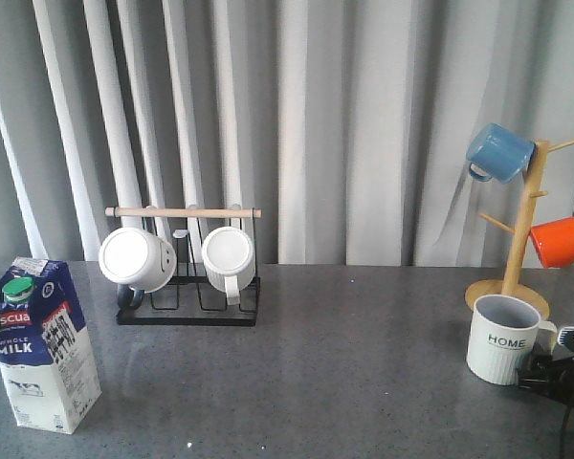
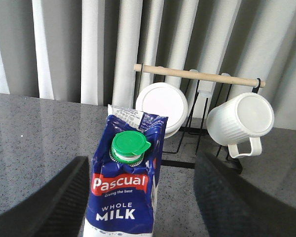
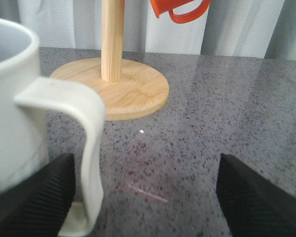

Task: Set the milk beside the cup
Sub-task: 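Carry the held mug with the right gripper toward the table center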

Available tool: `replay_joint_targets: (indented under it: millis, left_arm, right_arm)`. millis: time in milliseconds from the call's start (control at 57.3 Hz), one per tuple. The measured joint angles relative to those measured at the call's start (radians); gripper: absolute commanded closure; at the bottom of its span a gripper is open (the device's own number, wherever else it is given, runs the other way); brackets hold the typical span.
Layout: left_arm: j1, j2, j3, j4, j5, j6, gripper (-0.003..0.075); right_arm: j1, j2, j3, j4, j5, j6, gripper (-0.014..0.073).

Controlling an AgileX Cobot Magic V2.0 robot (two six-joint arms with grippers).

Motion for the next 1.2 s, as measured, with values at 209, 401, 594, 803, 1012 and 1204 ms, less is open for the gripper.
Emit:
replay_joint_targets:
  millis: [209, 401, 594, 803, 1012, 1204]
  left_arm:
    - [0.0, 0.0, 0.0, 0.0, 0.0, 0.0, 0.0271]
    - [0.0, 0.0, 0.0, 0.0, 0.0, 0.0, 0.0271]
    - [0.0, 0.0, 0.0, 0.0, 0.0, 0.0, 0.0271]
    - [0.0, 0.0, 0.0, 0.0, 0.0, 0.0, 0.0271]
    - [0.0, 0.0, 0.0, 0.0, 0.0, 0.0, 0.0271]
    - [0.0, 0.0, 0.0, 0.0, 0.0, 0.0, 0.0271]
  right_arm:
    - [0.0, 0.04, -0.083, -0.023, 0.056, 0.008, 0.0281]
    - [0.0, 0.049, -0.112, -0.062, 0.063, 0.08, 0.0608]
    - [0.03, 0.006, -0.112, -0.073, 0.122, 0.124, 0.0599]
    - [0.182, -0.087, -0.112, -0.073, 0.157, 0.124, 0.0594]
    - [0.406, -0.125, -0.112, -0.003, 0.155, 0.124, 0.0587]
    - [0.569, -0.105, -0.112, 0.203, 0.112, 0.045, 0.0584]
